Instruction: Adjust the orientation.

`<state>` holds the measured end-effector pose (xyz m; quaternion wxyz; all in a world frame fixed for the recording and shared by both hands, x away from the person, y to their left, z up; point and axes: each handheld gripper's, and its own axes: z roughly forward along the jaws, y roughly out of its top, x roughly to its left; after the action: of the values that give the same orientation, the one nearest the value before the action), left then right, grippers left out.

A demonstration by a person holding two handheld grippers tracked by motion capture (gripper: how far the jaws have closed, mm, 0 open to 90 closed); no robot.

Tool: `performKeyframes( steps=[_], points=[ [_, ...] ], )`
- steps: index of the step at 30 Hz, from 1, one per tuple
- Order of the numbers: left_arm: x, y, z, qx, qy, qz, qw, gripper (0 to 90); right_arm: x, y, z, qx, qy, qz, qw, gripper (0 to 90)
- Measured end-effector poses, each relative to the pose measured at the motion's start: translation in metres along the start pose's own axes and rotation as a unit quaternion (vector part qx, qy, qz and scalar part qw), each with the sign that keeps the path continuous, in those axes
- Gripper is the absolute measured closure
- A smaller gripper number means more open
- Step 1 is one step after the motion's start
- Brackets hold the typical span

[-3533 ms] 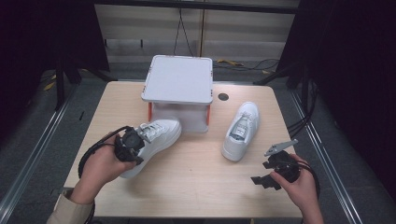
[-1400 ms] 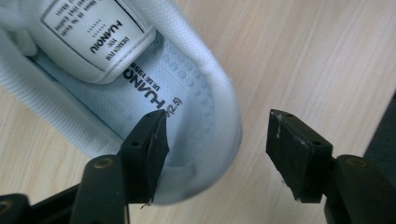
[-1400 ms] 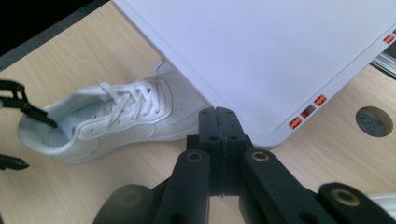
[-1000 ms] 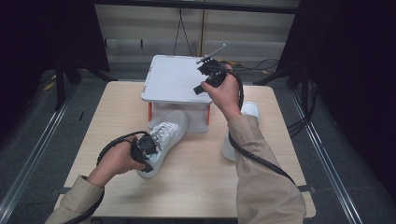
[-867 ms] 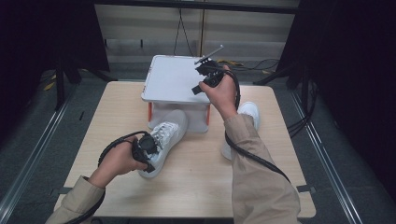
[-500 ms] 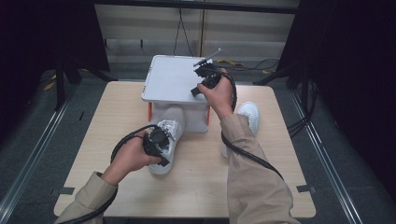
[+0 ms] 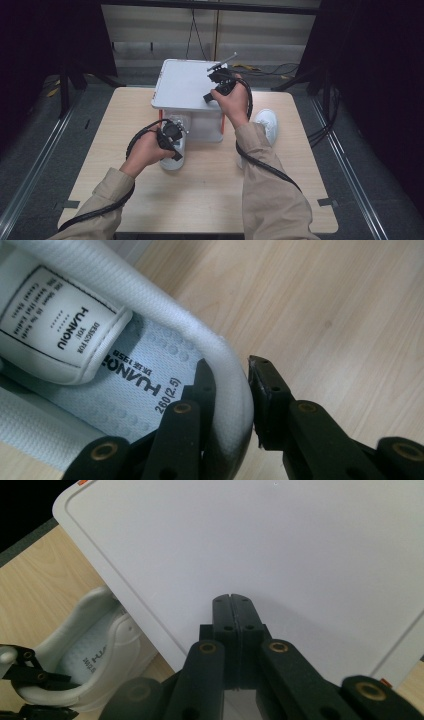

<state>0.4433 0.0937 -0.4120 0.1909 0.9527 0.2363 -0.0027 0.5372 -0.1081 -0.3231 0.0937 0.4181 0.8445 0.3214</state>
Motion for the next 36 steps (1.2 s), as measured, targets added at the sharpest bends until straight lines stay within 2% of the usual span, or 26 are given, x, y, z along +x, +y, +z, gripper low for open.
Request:
performKeyframes(
  steps=[2, 5, 9, 10, 11, 12, 13, 14, 15, 18, 20, 21, 23, 24, 25, 26, 27, 28, 32, 33, 34, 35, 36],
  points=[
    [-0.001, 0.0, 0.0, 0.0, 0.004, 0.007, 1.0, 75.1, 0.0, 0.0, 0.001, -0.002, 0.002, 0.0, 1.0, 90.0],
    [-0.002, -0.001, -0.002, -0.007, 0.011, 0.006, 0.9999, 73.1, 0.0, 0.0, 0.001, -0.003, 0.003, 0.004, 1.0, 90.0],
    [-0.003, -0.004, -0.005, -0.017, 0.024, 0.023, 0.9993, 69.8, 0.002, 0.001, 0.002, -0.004, -0.004, 0.002, 1.0, 90.0],
    [-0.004, -0.005, -0.005, -0.023, 0.028, 0.033, 0.9988, 68.2, 0.003, 0.0, 0.002, -0.007, -0.007, 0.004, 0.9999, 90.0],
    [-0.004, -0.005, -0.005, -0.023, 0.028, 0.033, 0.9988, 65.0, 0.003, 0.0, 0.002, -0.007, -0.007, 0.004, 0.9999, 90.0],
    [-0.006, -0.004, -0.012, -0.032, 0.044, 0.033, 0.998, 61.3, 0.003, -0.001, 0.002, -0.011, -0.008, 0.004, 0.9999, 90.0],
    [-0.006, -0.004, -0.012, -0.032, 0.044, 0.033, 0.998, 58.4, 0.003, -0.001, 0.002, -0.011, -0.008, 0.004, 0.9999, 90.0],
    [-0.009, -0.002, -0.021, -0.044, 0.046, 0.04, 0.9972, 58.0, 0.003, -0.002, 0.002, -0.014, -0.006, 0.006, 0.9999, 90.0],
    [-0.009, -0.002, -0.021, -0.044, 0.046, 0.04, 0.9972, 57.9, 0.003, -0.002, 0.002, -0.014, -0.006, 0.006, 0.9999, 90.0],
    [-0.014, -0.001, -0.035, -0.052, 0.045, 0.048, 0.9965, 58.5, 0.002, -0.003, 0.002, -0.016, -0.003, 0.011, 0.9998, 90.0],
    [-0.022, -0.005, -0.044, -0.05, 0.021, 0.046, 0.9974, 68.6, 0.001, -0.002, 0.002, -0.013, -0.001, 0.013, 0.9998, 90.0],
    [-0.022, -0.005, -0.044, -0.05, 0.021, 0.046, 0.9974, 74.1, 0.001, -0.002, 0.002, -0.013, -0.001, 0.013, 0.9998, 90.0],
    [-0.03, -0.009, -0.046, -0.038, 0.018, 0.056, 0.9975, 80.2, 0.002, -0.002, 0.002, -0.013, -0.002, 0.013, 0.9998, 90.0],
    [-0.039, -0.014, -0.046, -0.03, 0.007, 0.065, 0.9974, 87.1, 0.002, -0.002, 0.002, -0.014, -0.002, 0.012, 0.9998, 90.0],
    [-0.039, -0.014, -0.046, -0.03, 0.007, 0.065, 0.9974, 88.8, 0.002, -0.002, 0.002, -0.014, -0.002, 0.012, 0.9998, 90.0],
    [-0.044, -0.02, -0.041, -0.018, -0.006, 0.075, 0.997, 90.0, 0.001, -0.003, 0.002, -0.016, -0.002, 0.013, 0.9998, 90.0],
    [-0.044, -0.02, -0.041, -0.018, -0.006, 0.075, 0.997, 90.0, 0.001, -0.003, 0.002, -0.016, -0.002, 0.013, 0.9998, 90.0],
    [-0.046, -0.026, -0.033, 0.002, 0.0, 0.076, 0.9971, 90.0, 0.001, -0.003, 0.002, -0.016, 0.002, 0.016, 0.9997, 90.0],
    [-0.043, -0.033, -0.022, 0.018, 0.0, 0.069, 0.9974, 90.0, 0.001, -0.003, 0.002, -0.016, 0.002, 0.017, 0.9997, 90.0],
    [-0.043, -0.034, -0.019, 0.03, -0.002, 0.078, 0.9965, 90.0, 0.0, -0.003, 0.002, -0.016, 0.002, 0.016, 0.9997, 90.0],
    [-0.045, -0.036, -0.015, 0.025, -0.005, 0.07, 0.9972, 90.0, 0.0, -0.003, 0.002, -0.016, 0.002, 0.016, 0.9997, 90.0],
    [-0.044, -0.038, -0.007, 0.035, 0.001, 0.072, 0.9968, 90.0, 0.0, -0.003, 0.002, -0.017, 0.004, 0.015, 0.9997, 90.0],
    [-0.044, -0.038, -0.007, 0.035, 0.001, 0.072, 0.9968, 90.0, 0.0, -0.003, 0.002, -0.017, 0.004, 0.015, 0.9997, 90.0]
  ],
)
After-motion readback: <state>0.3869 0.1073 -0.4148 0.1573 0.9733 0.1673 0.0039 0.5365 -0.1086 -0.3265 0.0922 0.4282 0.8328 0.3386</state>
